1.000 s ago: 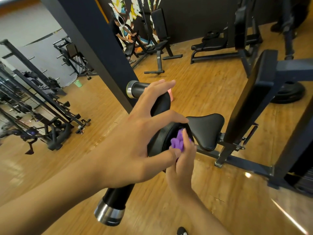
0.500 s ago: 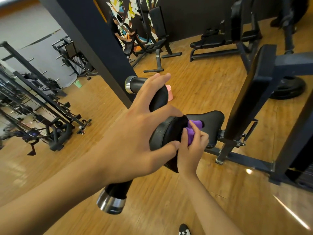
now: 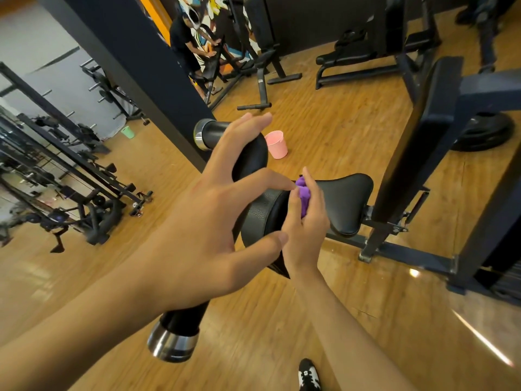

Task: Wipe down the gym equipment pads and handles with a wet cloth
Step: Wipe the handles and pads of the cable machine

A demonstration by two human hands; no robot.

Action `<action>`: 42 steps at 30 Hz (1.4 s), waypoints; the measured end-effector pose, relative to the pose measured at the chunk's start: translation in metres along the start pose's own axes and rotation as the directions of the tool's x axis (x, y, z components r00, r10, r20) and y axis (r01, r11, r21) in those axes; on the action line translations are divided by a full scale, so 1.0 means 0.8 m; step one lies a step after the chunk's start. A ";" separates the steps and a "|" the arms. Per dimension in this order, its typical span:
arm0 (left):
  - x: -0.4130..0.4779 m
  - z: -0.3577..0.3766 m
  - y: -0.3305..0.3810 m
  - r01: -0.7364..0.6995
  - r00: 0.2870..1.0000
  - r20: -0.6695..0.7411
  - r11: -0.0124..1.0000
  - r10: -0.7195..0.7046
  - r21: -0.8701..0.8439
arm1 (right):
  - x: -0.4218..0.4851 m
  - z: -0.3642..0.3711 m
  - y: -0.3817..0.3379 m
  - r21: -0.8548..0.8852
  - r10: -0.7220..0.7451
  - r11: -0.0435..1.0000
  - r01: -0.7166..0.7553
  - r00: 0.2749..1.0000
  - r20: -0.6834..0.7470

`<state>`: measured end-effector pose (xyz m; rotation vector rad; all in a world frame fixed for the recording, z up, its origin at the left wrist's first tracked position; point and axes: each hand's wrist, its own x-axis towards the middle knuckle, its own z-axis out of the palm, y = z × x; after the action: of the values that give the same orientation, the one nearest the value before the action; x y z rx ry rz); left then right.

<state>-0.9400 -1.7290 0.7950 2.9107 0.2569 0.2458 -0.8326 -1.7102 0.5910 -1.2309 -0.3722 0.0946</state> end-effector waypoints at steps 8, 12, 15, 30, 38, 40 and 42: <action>0.011 0.004 0.001 0.007 1.000 -0.003 1.000 -0.007 -0.005 | 0.003 -0.039 0.066 0.013 0.357 0.934 -0.358 0.927 -0.117; 0.023 0.008 0.004 0.005 1.000 -0.019 1.000 -0.005 0.016 | 0.022 -0.013 0.009 -0.077 -0.017 0.997 0.011 0.997 -0.071; 0.027 0.009 0.004 0.004 1.000 -0.021 1.000 -0.003 0.025 | 0.020 -0.020 0.039 -0.171 -0.266 0.949 0.265 0.964 0.020; 0.022 0.007 0.008 0.036 0.999 -0.025 0.999 -0.035 0.009 | 0.053 -0.026 0.031 -0.081 0.026 0.997 -0.022 0.998 0.051; 0.015 0.006 0.007 0.026 0.999 -0.017 0.999 -0.027 -0.024 | -0.068 -0.002 -0.007 -0.106 -0.185 0.976 0.192 0.980 0.072; 0.014 0.004 0.006 0.025 1.000 -0.003 0.999 -0.025 -0.035 | -0.023 0.009 -0.013 -0.132 -0.163 0.978 0.159 0.986 -0.020; 0.014 0.005 0.006 0.030 1.000 0.003 0.999 -0.030 -0.024 | 0.023 0.017 -0.032 -0.101 -0.072 0.993 0.062 0.993 -0.098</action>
<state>-0.9274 -1.7319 0.7938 2.8804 0.2951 0.2384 -0.8228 -1.7019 0.6228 -1.3135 -0.3325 -0.0445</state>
